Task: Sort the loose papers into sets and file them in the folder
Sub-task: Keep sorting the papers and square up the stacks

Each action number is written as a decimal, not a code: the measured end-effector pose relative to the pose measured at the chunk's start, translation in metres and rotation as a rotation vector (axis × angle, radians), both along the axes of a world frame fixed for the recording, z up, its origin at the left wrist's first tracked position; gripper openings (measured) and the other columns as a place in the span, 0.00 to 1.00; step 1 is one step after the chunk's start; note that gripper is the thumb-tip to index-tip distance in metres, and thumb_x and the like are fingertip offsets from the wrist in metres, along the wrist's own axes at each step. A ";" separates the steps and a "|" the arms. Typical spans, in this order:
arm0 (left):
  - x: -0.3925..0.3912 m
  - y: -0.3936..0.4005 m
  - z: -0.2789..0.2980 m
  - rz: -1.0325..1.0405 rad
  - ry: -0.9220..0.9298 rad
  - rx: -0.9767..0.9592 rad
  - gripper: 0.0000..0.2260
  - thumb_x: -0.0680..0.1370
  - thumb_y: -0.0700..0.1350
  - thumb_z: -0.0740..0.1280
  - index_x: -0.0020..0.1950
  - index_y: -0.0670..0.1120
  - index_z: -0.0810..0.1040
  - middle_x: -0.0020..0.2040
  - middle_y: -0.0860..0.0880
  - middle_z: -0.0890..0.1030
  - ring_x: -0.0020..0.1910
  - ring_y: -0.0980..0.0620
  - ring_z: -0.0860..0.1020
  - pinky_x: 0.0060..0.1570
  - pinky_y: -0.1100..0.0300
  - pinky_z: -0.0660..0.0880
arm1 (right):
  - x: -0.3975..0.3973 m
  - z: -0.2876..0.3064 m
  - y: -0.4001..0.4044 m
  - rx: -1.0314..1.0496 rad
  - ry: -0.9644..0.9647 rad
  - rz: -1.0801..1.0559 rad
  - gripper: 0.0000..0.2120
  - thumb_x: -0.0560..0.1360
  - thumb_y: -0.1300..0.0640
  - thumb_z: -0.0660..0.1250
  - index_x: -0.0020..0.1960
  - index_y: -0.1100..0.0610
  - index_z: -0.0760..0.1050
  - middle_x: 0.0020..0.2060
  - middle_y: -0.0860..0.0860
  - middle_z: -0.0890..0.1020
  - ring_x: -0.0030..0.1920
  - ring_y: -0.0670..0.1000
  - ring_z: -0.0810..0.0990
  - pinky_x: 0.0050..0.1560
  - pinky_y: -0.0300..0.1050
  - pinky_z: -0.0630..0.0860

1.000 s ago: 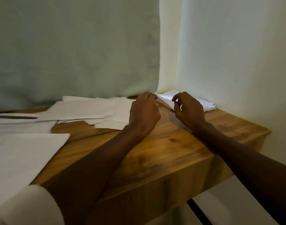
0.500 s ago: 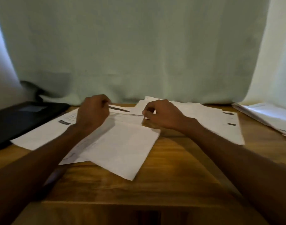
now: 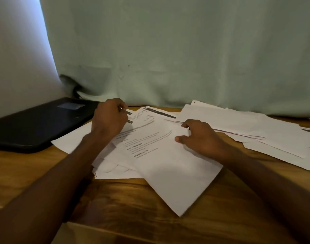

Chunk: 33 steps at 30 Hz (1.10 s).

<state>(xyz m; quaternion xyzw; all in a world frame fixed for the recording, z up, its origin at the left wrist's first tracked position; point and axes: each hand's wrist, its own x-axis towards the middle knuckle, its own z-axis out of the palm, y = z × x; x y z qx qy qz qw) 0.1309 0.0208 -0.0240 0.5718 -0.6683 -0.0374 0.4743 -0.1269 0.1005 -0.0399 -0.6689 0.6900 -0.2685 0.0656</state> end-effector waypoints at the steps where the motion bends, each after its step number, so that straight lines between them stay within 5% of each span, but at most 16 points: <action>1: -0.003 0.002 0.000 -0.016 0.025 -0.019 0.10 0.78 0.38 0.64 0.52 0.48 0.84 0.45 0.51 0.85 0.38 0.58 0.79 0.41 0.72 0.71 | -0.003 0.001 -0.002 -0.073 -0.087 -0.005 0.15 0.76 0.46 0.74 0.60 0.50 0.79 0.57 0.47 0.82 0.57 0.52 0.79 0.49 0.42 0.70; 4: -0.013 0.002 -0.003 -0.062 0.195 -0.064 0.08 0.79 0.40 0.67 0.56 0.44 0.82 0.49 0.50 0.84 0.44 0.57 0.80 0.47 0.77 0.68 | -0.014 0.005 -0.004 -0.260 -0.419 0.000 0.01 0.77 0.55 0.73 0.47 0.51 0.81 0.44 0.44 0.84 0.47 0.48 0.83 0.46 0.43 0.74; 7: -0.025 -0.004 0.004 -0.037 0.332 -0.056 0.26 0.77 0.53 0.74 0.70 0.41 0.74 0.65 0.41 0.77 0.63 0.43 0.77 0.64 0.53 0.73 | -0.022 0.013 0.000 -0.375 -0.703 0.020 0.02 0.78 0.59 0.72 0.51 0.54 0.82 0.46 0.46 0.86 0.44 0.43 0.84 0.46 0.37 0.78; 10: -0.041 0.006 0.024 -0.101 0.445 0.016 0.37 0.75 0.61 0.73 0.77 0.43 0.65 0.69 0.44 0.73 0.66 0.45 0.75 0.55 0.55 0.76 | -0.029 0.015 0.003 -0.376 -0.887 0.007 0.05 0.81 0.58 0.69 0.56 0.53 0.81 0.48 0.43 0.85 0.44 0.39 0.83 0.39 0.29 0.75; 12: -0.048 0.008 0.035 -0.299 0.530 0.144 0.34 0.75 0.64 0.71 0.74 0.46 0.68 0.63 0.48 0.79 0.60 0.47 0.80 0.46 0.57 0.77 | -0.033 0.016 0.001 -0.365 -0.964 -0.018 0.05 0.81 0.57 0.68 0.57 0.52 0.80 0.49 0.43 0.85 0.48 0.42 0.83 0.42 0.32 0.75; 17: -0.058 -0.006 0.024 -0.675 0.564 0.307 0.16 0.81 0.55 0.67 0.58 0.44 0.85 0.52 0.47 0.87 0.53 0.47 0.86 0.56 0.48 0.81 | -0.044 0.019 -0.003 -0.358 -1.029 -0.064 0.04 0.80 0.59 0.70 0.53 0.53 0.81 0.48 0.45 0.86 0.48 0.45 0.84 0.43 0.35 0.77; 20: -0.059 -0.021 0.001 -0.565 0.484 0.195 0.20 0.82 0.61 0.64 0.53 0.48 0.87 0.50 0.49 0.87 0.53 0.49 0.85 0.57 0.49 0.80 | -0.060 0.020 -0.011 -0.400 -0.990 -0.182 0.05 0.78 0.60 0.72 0.52 0.53 0.79 0.49 0.49 0.86 0.48 0.48 0.84 0.45 0.40 0.79; 24: -0.033 -0.047 -0.012 -0.203 -0.132 -0.034 0.09 0.79 0.55 0.71 0.51 0.51 0.85 0.55 0.48 0.82 0.56 0.48 0.80 0.54 0.55 0.72 | -0.097 0.031 -0.009 -0.509 -0.685 -0.503 0.19 0.76 0.61 0.70 0.64 0.53 0.71 0.54 0.56 0.81 0.53 0.59 0.80 0.54 0.49 0.76; 28: -0.020 -0.052 -0.023 0.000 -0.458 0.234 0.27 0.76 0.69 0.65 0.63 0.49 0.80 0.64 0.47 0.79 0.65 0.45 0.75 0.63 0.47 0.74 | -0.120 0.028 0.002 -0.383 -0.306 -0.560 0.28 0.73 0.65 0.67 0.71 0.54 0.66 0.51 0.58 0.79 0.55 0.64 0.78 0.57 0.55 0.74; 33: -0.027 -0.049 -0.026 -0.019 -0.521 0.337 0.36 0.71 0.77 0.61 0.63 0.50 0.77 0.65 0.48 0.78 0.64 0.45 0.75 0.61 0.44 0.75 | -0.123 0.011 -0.001 -0.184 -0.068 -0.577 0.19 0.74 0.62 0.70 0.64 0.58 0.72 0.59 0.60 0.78 0.59 0.65 0.77 0.55 0.54 0.73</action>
